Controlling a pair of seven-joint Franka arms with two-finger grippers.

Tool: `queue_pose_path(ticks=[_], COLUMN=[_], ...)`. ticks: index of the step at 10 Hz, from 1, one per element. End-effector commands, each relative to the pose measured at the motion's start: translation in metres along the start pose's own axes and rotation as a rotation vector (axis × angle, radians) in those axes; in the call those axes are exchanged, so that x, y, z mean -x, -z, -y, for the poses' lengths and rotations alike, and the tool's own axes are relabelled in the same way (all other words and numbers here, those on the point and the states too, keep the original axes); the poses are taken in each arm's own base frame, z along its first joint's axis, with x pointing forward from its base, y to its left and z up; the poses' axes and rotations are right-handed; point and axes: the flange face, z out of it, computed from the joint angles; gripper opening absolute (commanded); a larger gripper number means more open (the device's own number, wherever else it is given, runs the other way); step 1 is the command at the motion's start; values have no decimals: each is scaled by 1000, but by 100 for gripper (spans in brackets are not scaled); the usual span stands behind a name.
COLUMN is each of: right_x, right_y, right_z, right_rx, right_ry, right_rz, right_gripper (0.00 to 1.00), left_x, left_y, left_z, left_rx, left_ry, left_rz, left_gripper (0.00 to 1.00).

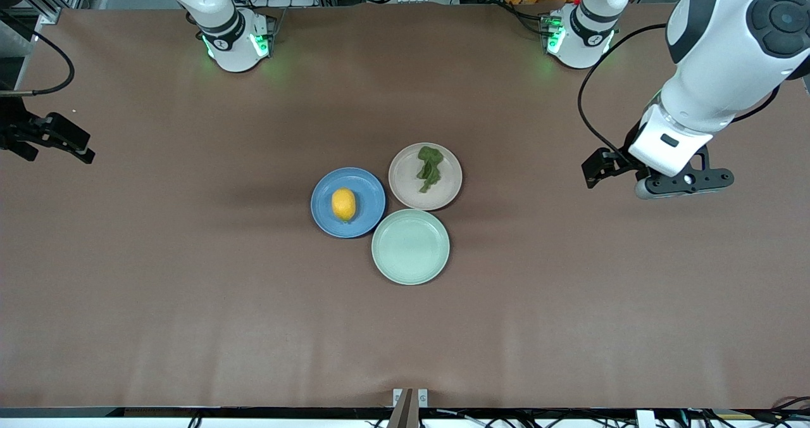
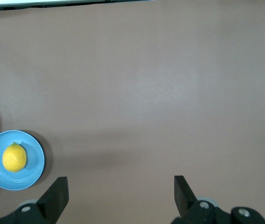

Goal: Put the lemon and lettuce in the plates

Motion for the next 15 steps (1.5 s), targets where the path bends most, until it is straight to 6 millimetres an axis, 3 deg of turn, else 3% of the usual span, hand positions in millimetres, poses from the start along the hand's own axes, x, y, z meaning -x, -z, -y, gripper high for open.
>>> queue_pose_path(ticks=[1,6,7,10,13,15], right_x=[-1,-2,-3,-10,-15,-15], right_y=[2,3,-1,1,2,2], right_z=[1,4,5,2,3,1], right_rx=[-15,0,1,4,5,5], right_ry=[2,47,47,41,39,36], right_rz=[32,24,30,23,20,20], right_gripper=[100,100,100,100,100,100], left_x=[-3,1,3,0,15,21], left_y=[16,41,42,79,97,98], left_z=[9,11,15,43,49,53], left_rx=[17,3,-5,-26,-40,-34], left_ry=[-1,-140,-163,-126,-193,-192], left_rz=[-10,7,35,34,106,150], left_gripper=[100,100,100,100,100,100])
